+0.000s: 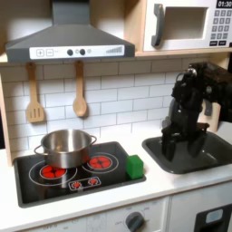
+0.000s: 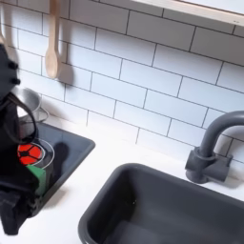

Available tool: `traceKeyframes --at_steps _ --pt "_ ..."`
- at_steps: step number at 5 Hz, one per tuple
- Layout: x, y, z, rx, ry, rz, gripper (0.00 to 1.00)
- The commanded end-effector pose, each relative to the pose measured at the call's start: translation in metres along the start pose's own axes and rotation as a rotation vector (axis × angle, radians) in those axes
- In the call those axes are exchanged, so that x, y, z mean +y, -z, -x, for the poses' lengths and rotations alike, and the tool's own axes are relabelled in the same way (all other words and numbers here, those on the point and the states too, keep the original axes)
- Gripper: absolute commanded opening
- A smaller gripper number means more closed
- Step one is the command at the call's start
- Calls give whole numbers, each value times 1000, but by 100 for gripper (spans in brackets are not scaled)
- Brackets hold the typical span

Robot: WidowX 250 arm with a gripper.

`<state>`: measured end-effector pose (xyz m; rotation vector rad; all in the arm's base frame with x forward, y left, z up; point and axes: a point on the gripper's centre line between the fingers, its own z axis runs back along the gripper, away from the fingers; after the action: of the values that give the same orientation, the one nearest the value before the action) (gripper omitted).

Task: Reach green block

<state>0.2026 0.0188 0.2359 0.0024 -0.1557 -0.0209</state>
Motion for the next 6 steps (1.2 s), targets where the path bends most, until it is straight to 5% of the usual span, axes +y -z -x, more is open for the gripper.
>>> traceKeyframes --at_steps 1,6 --pt "0 8 -31 -20 -1 -4 100" --pt "20 45 -78 -13 -17 -53 100"
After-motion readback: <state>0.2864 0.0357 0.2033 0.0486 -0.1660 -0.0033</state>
